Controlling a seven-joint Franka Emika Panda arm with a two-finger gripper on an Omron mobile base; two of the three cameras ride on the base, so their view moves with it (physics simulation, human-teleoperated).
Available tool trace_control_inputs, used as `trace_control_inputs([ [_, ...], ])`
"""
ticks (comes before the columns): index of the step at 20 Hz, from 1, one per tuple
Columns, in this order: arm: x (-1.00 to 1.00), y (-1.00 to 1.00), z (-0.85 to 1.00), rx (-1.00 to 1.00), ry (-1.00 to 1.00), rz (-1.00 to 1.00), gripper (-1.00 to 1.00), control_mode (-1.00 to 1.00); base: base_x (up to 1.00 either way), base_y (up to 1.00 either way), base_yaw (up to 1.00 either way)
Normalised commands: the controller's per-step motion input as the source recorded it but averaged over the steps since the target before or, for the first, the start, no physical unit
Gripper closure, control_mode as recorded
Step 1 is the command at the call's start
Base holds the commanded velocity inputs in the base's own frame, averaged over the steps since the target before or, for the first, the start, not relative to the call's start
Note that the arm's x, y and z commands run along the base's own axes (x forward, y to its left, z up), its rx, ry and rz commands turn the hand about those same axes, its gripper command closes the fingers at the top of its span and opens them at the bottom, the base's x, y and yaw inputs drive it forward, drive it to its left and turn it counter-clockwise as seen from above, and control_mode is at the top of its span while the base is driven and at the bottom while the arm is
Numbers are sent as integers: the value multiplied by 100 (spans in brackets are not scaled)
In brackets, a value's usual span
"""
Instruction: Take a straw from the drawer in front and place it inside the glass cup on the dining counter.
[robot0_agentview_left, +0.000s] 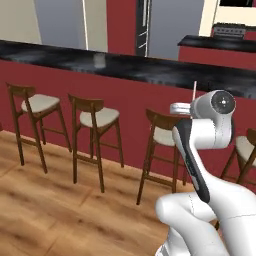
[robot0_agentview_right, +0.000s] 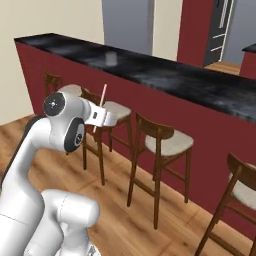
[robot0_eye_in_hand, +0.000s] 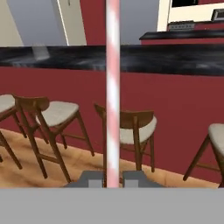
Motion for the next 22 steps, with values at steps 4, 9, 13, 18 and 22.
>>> trace_control_inputs([
  [4,0,0,0,0,0,0,100,100,29,98,-24],
  [9,0,0,0,0,0,0,100,100,40,81,-32],
  [13,0,0,0,0,0,0,100,100,45,73,-40],
  [18,0,0,0,0,0,0,100,100,50,71,-36],
  [22,0,0,0,0,0,0,100,100,58,55,-27],
])
